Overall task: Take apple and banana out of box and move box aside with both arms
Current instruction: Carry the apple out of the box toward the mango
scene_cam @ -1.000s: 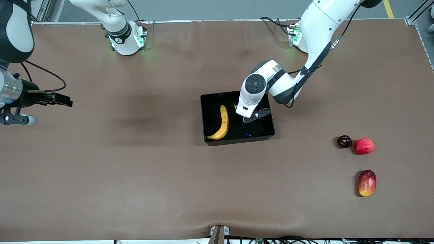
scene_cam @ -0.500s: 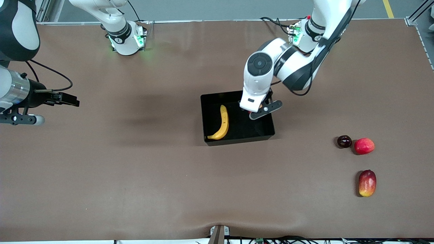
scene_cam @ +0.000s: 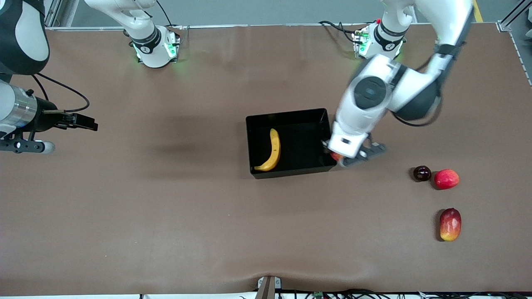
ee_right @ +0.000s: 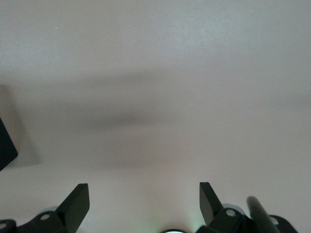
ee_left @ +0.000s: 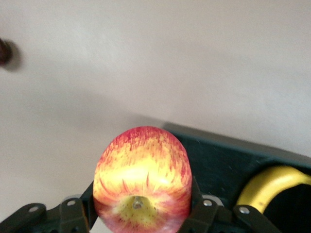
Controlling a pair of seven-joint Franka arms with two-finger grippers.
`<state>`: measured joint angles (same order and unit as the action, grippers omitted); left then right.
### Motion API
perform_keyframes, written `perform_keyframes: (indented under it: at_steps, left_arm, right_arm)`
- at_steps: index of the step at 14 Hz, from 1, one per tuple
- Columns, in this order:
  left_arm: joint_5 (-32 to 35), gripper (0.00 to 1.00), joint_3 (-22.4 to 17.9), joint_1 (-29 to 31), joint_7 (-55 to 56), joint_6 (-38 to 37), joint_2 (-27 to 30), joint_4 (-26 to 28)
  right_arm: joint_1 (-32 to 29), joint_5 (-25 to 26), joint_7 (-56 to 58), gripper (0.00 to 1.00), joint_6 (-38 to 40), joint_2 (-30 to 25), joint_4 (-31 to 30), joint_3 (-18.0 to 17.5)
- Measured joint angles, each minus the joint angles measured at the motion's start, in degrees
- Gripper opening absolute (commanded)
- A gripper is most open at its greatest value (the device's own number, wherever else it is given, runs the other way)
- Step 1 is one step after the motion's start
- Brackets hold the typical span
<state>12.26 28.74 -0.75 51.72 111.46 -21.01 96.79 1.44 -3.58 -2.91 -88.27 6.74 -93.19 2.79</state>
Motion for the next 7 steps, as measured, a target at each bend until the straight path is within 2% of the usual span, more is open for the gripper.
perform_keyframes:
  at_steps: [3, 7]
  left_arm:
    - [3.7, 0.0, -0.1, 4.6, -5.9, 0.1, -3.6, -2.9]
    - [11.0, 0.0, -0.1, 7.0, -8.2, 1.5, -11.8, -8.4]
  right_arm:
    - [0.0, 0.0, -0.8, 1.0, 0.0, 0.0, 0.0, 0.0]
    - [0.4, 0.0, -1.0, 1.0, 0.0, 0.0, 0.0, 0.0]
